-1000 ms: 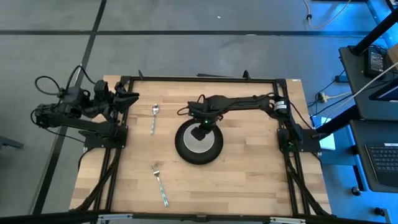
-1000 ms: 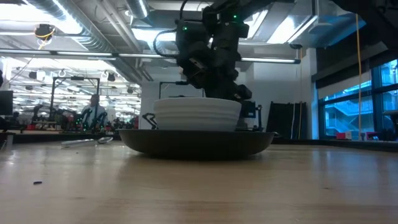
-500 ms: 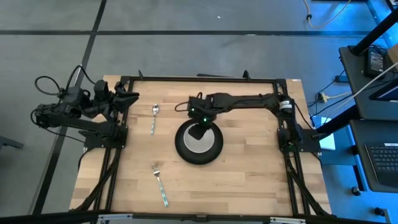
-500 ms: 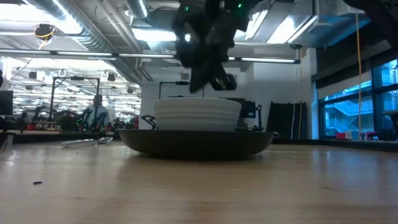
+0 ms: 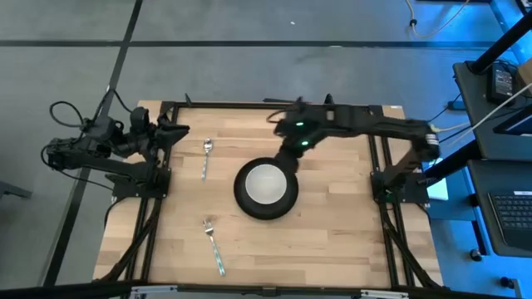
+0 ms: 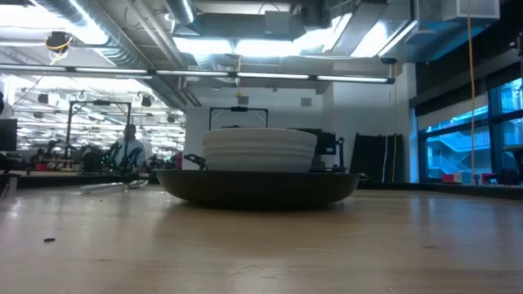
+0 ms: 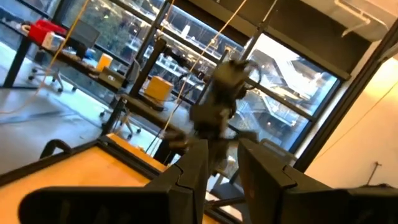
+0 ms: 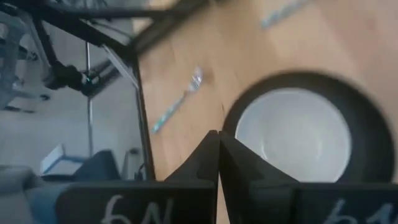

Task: Set table place
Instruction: Put the fork to the left side of the plate

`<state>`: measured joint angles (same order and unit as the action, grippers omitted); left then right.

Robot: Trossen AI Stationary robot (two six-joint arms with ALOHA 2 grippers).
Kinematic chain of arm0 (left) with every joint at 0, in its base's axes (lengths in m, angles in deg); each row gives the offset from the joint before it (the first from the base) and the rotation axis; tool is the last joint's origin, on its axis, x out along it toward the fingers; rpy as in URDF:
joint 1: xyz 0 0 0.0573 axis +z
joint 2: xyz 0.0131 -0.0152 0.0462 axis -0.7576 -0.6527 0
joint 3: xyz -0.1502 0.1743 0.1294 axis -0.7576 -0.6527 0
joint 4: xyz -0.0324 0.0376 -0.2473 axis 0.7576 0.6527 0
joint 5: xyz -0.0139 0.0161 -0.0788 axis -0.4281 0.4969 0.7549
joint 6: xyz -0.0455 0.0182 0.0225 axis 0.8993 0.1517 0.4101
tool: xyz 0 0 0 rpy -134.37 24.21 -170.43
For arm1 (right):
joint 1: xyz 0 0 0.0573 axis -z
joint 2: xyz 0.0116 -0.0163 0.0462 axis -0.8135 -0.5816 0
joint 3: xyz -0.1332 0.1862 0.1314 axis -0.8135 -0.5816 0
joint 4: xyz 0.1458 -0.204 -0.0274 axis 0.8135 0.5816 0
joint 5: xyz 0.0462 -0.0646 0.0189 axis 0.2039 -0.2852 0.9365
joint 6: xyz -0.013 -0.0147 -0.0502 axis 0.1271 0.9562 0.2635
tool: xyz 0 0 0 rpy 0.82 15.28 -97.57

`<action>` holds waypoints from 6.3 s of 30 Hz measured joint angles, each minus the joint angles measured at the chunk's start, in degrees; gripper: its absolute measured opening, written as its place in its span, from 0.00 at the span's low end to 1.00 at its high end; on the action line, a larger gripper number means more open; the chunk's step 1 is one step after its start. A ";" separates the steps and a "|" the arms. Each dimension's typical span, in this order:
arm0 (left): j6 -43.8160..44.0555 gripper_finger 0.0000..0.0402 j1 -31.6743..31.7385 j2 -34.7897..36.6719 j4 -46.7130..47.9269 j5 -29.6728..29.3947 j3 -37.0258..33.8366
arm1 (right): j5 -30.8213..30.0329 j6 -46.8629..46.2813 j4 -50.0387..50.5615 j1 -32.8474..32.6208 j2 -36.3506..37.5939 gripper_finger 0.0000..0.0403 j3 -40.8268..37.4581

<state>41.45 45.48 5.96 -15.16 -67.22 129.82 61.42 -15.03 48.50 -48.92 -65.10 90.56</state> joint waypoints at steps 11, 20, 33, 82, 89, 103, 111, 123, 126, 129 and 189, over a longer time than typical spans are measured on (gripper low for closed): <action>14.92 0.21 -0.04 -10.55 -0.43 -1.38 0.03 | -14.07 4.78 0.28 -7.07 14.40 0.03 -0.09; 29.25 0.21 -0.15 -23.79 -0.22 -2.58 0.03 | -11.36 8.06 0.92 -8.80 14.70 0.03 -0.17; 31.50 0.21 -1.43 -28.80 -0.29 -8.63 0.01 | -11.22 18.46 0.83 -8.41 14.67 0.03 -0.20; 48.00 0.21 -13.20 -36.50 3.33 -11.46 0.03 | -13.06 20.65 6.62 -9.08 13.68 0.31 -1.49; 51.19 0.21 -13.77 -36.50 3.31 -11.50 0.03 | -13.06 13.22 8.46 -9.23 13.68 0.28 -1.46; 63.43 0.21 -19.21 -36.48 9.77 -8.14 0.03 | -13.08 12.07 16.65 -9.48 13.68 0.27 -1.46; 66.24 0.21 -20.80 -36.48 11.63 -8.05 0.03 | -13.12 13.66 16.65 -9.46 13.68 0.27 -1.46; 74.63 0.20 -23.11 -36.48 17.18 2.63 0.03 | -18.33 13.60 16.65 -9.47 13.68 0.27 -1.46; 77.37 0.20 -23.76 -36.48 18.78 3.74 0.03 | -19.93 13.52 16.65 -9.43 13.68 0.27 -1.46; 81.12 0.20 -24.29 -36.48 20.36 4.73 0.03 | -21.67 13.54 16.78 -9.43 13.68 0.27 -1.46; 109.43 0.21 -35.00 -72.85 2.56 23.22 0.34 | -46.08 -7.31 33.00 -15.12 13.68 0.27 -1.44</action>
<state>150.88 10.48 -66.88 -12.60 -43.99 130.15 15.34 -22.35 81.50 -64.04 -51.41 89.12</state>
